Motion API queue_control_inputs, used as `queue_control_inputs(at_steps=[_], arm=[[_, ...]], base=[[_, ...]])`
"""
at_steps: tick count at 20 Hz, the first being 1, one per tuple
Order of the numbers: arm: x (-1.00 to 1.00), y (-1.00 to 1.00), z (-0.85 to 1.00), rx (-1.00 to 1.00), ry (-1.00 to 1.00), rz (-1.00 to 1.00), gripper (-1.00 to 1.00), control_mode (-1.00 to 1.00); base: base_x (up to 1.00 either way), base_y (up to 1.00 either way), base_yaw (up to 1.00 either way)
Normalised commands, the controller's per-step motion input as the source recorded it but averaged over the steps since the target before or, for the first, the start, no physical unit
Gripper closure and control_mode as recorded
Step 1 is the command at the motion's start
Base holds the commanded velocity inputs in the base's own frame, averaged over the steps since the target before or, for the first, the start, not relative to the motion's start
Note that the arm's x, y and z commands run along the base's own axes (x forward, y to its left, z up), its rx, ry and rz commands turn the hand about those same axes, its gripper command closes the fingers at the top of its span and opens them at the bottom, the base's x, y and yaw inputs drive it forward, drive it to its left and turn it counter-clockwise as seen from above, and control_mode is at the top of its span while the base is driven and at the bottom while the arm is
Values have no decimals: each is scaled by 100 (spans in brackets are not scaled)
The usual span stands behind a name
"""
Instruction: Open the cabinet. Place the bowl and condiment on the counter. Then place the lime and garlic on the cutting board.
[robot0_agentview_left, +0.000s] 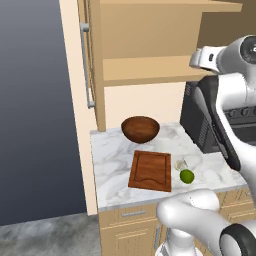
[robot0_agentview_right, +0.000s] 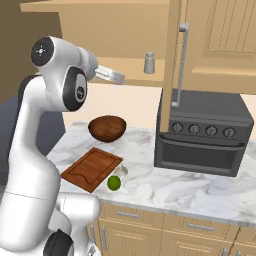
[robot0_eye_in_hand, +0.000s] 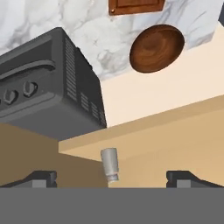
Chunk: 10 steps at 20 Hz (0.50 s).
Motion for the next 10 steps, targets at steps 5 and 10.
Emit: queue_control_inputs(at_steps=[5, 10], arm=[[100, -19, -7, -5, 6, 0, -100, -100], [96, -16, -10, -1, 9, 0, -100, -100]], base=[[0, 0, 0], [0, 0, 0]])
